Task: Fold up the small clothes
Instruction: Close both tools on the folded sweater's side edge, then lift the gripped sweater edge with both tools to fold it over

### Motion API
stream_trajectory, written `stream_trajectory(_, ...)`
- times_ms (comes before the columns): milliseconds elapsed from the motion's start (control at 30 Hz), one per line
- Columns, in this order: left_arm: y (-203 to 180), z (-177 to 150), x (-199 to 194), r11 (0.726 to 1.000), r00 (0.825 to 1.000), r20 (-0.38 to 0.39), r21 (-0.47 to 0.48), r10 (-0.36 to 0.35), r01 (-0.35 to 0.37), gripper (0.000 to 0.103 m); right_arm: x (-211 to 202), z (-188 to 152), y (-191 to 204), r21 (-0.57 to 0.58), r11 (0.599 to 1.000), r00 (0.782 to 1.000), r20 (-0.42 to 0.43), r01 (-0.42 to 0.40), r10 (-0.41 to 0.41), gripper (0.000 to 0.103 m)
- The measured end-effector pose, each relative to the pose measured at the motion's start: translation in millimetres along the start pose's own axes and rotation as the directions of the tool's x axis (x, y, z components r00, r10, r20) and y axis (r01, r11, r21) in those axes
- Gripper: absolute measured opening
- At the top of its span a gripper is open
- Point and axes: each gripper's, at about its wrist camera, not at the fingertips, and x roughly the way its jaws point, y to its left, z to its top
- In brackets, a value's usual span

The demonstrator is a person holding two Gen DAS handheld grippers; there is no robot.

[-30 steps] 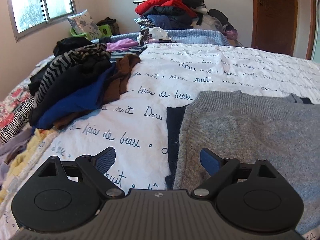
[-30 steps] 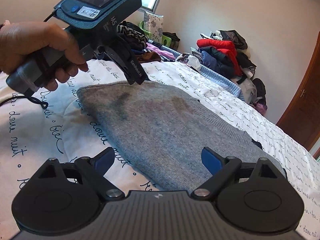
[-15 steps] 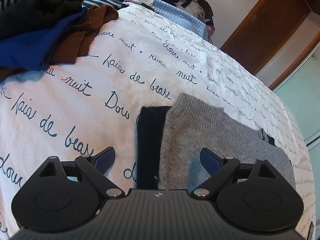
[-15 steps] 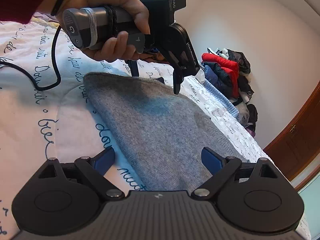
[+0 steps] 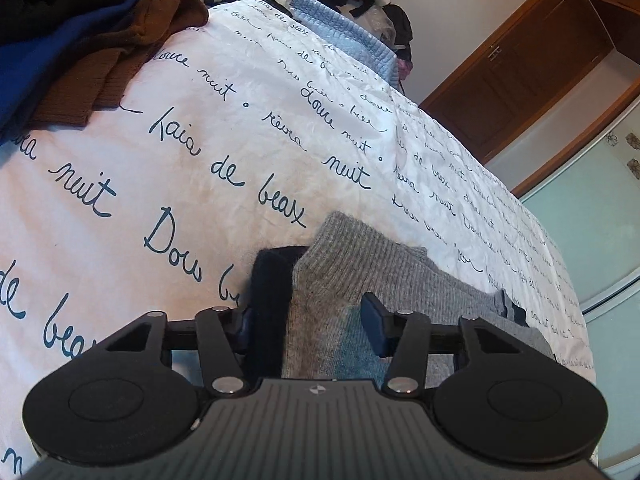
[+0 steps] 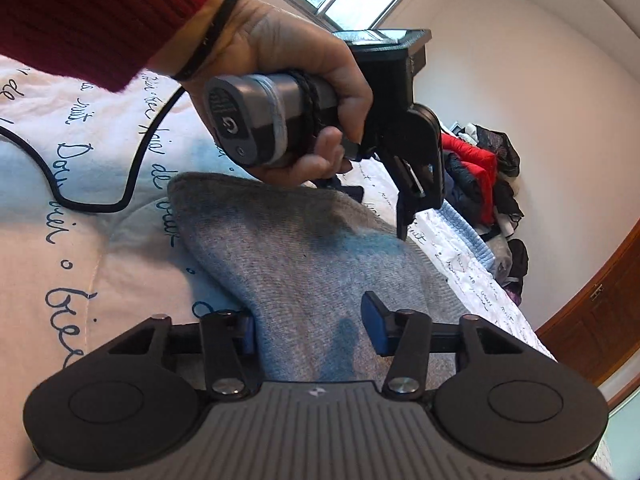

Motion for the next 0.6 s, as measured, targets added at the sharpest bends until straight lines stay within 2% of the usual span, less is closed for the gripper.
stream_trajectory(100, -0.3, 0.5, 0.7, 1.0, 0.999, 0.009, 0.003, 0.031, -0.031, 0.027, 2.3, 1.7, 5.0, -0.017, 1.0, 1.0, 0.001, -0.011, 0.011, 0.035)
stream_trajectory(133, -0.2, -0.2, 0.8, 0.999, 0.999, 0.01, 0.003, 0.044, -0.044, 0.016, 4.1, 0.0, 2.8, -0.018, 1.0, 1.0, 0.0, -0.017, 0.017, 0.032)
stream_trajectory(167, -0.2, -0.8, 0.7, 0.999, 0.999, 0.013, -0.002, 0.049, -0.049, 0.013, 6.1, 0.5, 3.1, -0.021, 1.0, 1.0, -0.002, -0.021, 0.021, 0.03)
stream_trajectory(333, -12.2, -7.0, -6.6, 0.992, 0.993, 0.055, 0.057, 0.106, -0.109, 0.01, 3.8, -1.9, 1.8, -0.009, 0.999, 0.999, 0.014, -0.052, 0.052, 0.011)
stream_trajectory(600, -48.4, -12.6, -25.0, 0.952, 0.968, 0.131, 0.193, 0.214, -0.237, 0.009, -13.2, -8.0, -36.1, 0.158, 0.978, 0.987, 0.106, -0.137, 0.121, 0.007)
